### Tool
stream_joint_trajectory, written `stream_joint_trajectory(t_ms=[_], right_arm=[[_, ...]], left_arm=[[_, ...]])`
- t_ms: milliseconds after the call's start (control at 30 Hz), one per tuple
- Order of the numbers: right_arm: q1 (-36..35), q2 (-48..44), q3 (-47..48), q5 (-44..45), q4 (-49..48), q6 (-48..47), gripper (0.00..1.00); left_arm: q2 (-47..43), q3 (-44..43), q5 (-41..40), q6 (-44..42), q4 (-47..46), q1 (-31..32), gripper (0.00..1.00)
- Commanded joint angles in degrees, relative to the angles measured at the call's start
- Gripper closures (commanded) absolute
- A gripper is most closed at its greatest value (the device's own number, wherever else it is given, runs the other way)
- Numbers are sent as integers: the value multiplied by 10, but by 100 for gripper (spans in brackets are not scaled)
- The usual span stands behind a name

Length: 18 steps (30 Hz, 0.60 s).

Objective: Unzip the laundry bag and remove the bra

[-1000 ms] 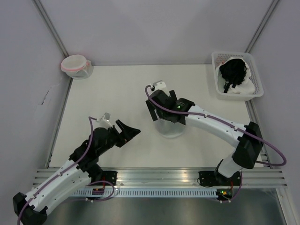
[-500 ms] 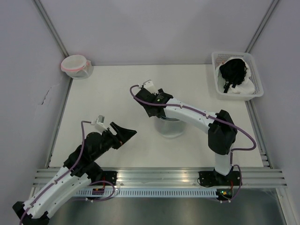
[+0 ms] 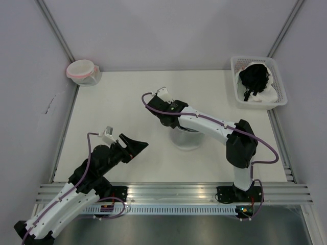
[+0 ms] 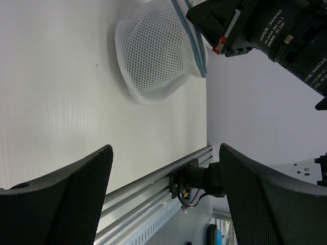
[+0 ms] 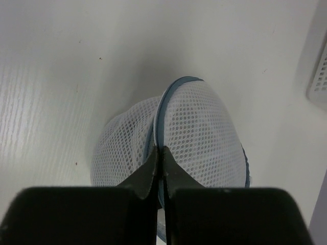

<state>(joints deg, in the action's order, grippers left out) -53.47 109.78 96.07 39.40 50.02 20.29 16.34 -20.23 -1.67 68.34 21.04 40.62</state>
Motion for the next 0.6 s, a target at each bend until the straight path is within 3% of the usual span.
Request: stream_joint_trajectory(t_ms=[0, 167, 333, 433, 467, 567], right_arm=[[-1, -41, 10, 30, 8, 7, 100], [-1, -69, -4, 61, 15, 27, 99], [-1, -104, -20, 193, 70, 111, 100], [4, -123, -41, 297, 156, 242, 100], [8, -127, -50, 319, 241, 364, 100], [15, -145, -76, 342, 335, 491, 99]], left_arm=[[-3, 5, -10, 16, 1, -1, 12], [5, 6, -14, 17, -3, -1, 12], [32, 5, -5, 17, -36, -1, 12], [59, -4, -1, 13, -54, -1, 12], [74, -11, 0, 10, -59, -1, 12], [98, -28, 1, 0, -86, -1, 12]])
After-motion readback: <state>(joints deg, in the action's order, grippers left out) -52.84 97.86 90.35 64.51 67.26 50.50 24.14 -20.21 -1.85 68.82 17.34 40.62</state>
